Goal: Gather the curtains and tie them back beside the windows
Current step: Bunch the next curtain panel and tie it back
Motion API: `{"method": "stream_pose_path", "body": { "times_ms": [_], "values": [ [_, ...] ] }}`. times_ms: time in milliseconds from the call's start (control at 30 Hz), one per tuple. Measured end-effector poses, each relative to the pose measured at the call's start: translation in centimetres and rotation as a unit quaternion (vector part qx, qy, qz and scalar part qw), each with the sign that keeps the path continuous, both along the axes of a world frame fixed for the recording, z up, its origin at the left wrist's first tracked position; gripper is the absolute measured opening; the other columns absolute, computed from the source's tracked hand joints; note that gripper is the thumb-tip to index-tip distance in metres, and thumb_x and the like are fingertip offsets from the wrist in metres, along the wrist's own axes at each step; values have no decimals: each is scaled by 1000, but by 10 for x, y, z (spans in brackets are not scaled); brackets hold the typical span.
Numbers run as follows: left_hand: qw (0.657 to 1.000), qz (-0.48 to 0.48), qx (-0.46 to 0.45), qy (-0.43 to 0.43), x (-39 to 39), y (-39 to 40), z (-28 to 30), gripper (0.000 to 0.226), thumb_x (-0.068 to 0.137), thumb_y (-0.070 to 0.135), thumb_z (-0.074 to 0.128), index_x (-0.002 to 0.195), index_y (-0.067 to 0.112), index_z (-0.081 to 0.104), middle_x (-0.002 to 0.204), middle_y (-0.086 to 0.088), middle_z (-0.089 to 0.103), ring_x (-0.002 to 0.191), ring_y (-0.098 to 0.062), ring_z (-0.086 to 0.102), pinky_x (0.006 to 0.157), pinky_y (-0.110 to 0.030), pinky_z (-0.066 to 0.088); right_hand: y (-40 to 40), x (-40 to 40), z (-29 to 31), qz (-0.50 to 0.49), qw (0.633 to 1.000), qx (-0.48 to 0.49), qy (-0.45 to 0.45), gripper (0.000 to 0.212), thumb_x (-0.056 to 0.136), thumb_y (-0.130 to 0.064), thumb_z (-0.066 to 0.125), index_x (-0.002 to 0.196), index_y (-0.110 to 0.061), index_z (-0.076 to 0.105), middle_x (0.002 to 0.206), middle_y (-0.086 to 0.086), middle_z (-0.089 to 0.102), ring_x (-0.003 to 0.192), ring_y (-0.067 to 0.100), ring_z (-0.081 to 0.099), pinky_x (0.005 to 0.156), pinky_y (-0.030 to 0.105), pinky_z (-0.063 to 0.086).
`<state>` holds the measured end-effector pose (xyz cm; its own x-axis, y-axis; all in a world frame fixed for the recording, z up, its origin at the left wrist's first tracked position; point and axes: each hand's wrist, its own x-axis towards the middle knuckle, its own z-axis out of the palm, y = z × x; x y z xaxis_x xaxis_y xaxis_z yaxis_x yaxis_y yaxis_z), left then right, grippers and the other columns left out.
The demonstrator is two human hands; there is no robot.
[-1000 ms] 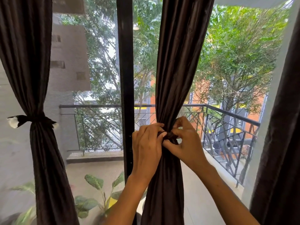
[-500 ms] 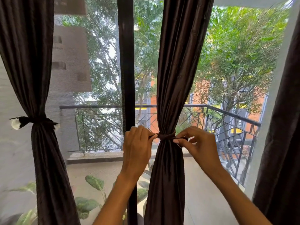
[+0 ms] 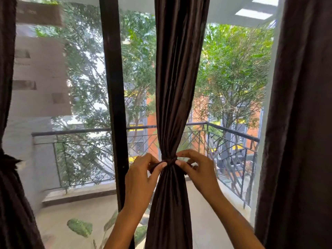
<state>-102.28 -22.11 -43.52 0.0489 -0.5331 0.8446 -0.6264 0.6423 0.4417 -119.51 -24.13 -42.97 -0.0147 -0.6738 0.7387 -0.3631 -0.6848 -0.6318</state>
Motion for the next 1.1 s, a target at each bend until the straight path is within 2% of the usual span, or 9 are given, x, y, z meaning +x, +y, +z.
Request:
{"method": "stream_pose_path", "body": {
  "times_ms": [133,200,333,567,767,867,933,1000,1100],
  "values": [
    [998,-28,9,49,2,-9,-3,26,81,50,65,73,27,55,81,16,61,89,1,57,73,-15,41,-1,1,-4,17,1000,0,-8,15,82,-12,73,90,-25,74,89,-21,71,75,3,64,61,20,51],
    [988,-82,51,121,-3,-9,-2,25,76,43,69,71,23,57,89,16,67,97,1,60,79,-20,46,-2,5,-4,11,999,11,-29,11,80,-19,76,89,-24,75,92,-21,71,72,3,63,61,23,52],
    [969,-134,68,194,-9,-13,6,19,73,22,76,82,16,61,78,6,69,78,-7,67,73,-22,54,-6,16,0,-5,999,5,-51,8,76,-27,78,81,-27,72,92,-23,71,67,2,60,59,14,47],
    [979,-94,53,171,-7,-27,2,19,71,9,81,68,23,68,66,15,69,70,5,66,64,-5,46,-27,19,-13,-35,999,8,-31,10,72,-28,82,78,-27,74,83,-17,72,71,0,63,64,12,43],
    [980,-97,31,169,-16,-35,2,12,75,10,78,74,15,67,72,15,68,72,5,65,67,-4,45,-30,15,-11,-52,998,14,-20,9,79,-24,77,87,-24,73,78,-19,70,74,-2,64,65,14,46],
    [982,-79,28,168,-25,-35,1,13,80,12,74,85,14,63,81,11,66,80,1,64,71,-3,41,-27,9,-16,-50,998,28,-10,14,80,-17,76,95,-18,75,89,-13,71,82,2,66,65,17,50],
    [986,-35,4,164,-41,-33,-1,24,82,12,72,100,13,56,104,2,61,103,-14,57,86,-9,38,-21,-3,-19,-61,997,32,-28,15,81,-14,75,96,-15,75,95,-8,73,88,3,66,67,19,53],
    [988,15,-49,146,-63,-26,0,37,82,12,70,112,13,48,128,-8,50,123,-23,41,103,-25,30,-15,-19,-16,-93,995,29,-27,13,81,-13,74,94,-14,75,97,-5,73,89,3,67,68,17,54],
    [984,-2,-142,105,-110,-14,7,31,86,10,66,113,12,50,136,-14,44,126,-28,36,106,-40,31,-4,-58,-4,-143,989,19,-34,12,80,-9,74,92,-11,76,91,-1,74,83,-1,65,67,7,48]
  ]
}}
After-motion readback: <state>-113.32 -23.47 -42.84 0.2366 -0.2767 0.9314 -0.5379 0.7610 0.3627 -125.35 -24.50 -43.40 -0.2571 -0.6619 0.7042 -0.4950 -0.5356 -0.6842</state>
